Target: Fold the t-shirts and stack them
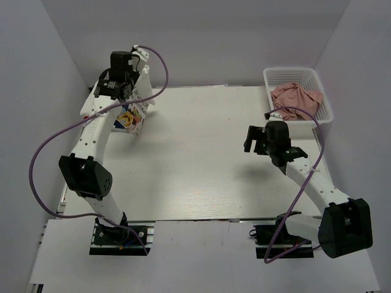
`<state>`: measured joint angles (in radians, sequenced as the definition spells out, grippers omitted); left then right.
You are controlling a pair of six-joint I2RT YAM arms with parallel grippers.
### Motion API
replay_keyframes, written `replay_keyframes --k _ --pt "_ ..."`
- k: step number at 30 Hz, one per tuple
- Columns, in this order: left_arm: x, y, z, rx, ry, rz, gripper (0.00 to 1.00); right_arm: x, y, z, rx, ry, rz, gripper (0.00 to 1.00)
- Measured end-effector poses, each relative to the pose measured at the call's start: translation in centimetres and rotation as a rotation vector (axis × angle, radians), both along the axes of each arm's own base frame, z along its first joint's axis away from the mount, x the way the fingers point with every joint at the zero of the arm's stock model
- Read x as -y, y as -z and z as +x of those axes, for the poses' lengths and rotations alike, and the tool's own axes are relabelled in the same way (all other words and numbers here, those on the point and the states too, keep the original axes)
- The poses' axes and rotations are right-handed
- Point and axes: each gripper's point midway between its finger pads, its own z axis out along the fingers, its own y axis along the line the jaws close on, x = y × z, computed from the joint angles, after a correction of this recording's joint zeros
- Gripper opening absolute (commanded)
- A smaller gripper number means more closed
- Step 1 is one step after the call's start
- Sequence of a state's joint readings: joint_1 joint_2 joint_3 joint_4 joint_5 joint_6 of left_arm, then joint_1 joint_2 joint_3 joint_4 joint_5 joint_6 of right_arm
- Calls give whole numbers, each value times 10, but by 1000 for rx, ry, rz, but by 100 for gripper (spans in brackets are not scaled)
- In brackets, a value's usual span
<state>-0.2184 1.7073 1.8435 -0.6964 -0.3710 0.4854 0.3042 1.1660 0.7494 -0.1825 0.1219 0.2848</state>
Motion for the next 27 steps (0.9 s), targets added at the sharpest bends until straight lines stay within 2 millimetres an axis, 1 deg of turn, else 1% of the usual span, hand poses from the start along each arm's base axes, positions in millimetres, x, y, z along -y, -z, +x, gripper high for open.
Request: replay_keyframes --k 3,5,9,10,11,13,16,20,22,23,27 --pt "-21 -6 16 14 -35 6 0 1 0 0 0 5 -4 90" --pt "-33 -6 30 23 -57 3 0 2 2 1 -5 9 -9 90" --pt "-54 10 57 19 -88 -11 0 5 7 1 -18 21 -24 90" --pt "-55 12 62 26 -86 -18 0 6 8 2 -20 25 -28 90" --pt "-64 22 69 13 -101 -20 0 6 9 2 -21 27 -30 90" --pt "-77 37 80 5 -123 -29 0 7 9 2 -23 31 -35 90" --pt "-103 54 97 19 -181 -51 0 6 8 5 -26 32 -37 90" --pt "-147 72 126 69 -277 -117 0 6 8 11 -39 34 -46 90" --pt "-170 83 137 94 -321 -151 0 6 9 12 -50 36 -53 90" --pt "-181 91 140 100 -343 -164 0 6 10 12 -55 37 -55 90" --pt "-211 125 143 85 -413 -211 0 6 11 14 -71 40 -63 90"
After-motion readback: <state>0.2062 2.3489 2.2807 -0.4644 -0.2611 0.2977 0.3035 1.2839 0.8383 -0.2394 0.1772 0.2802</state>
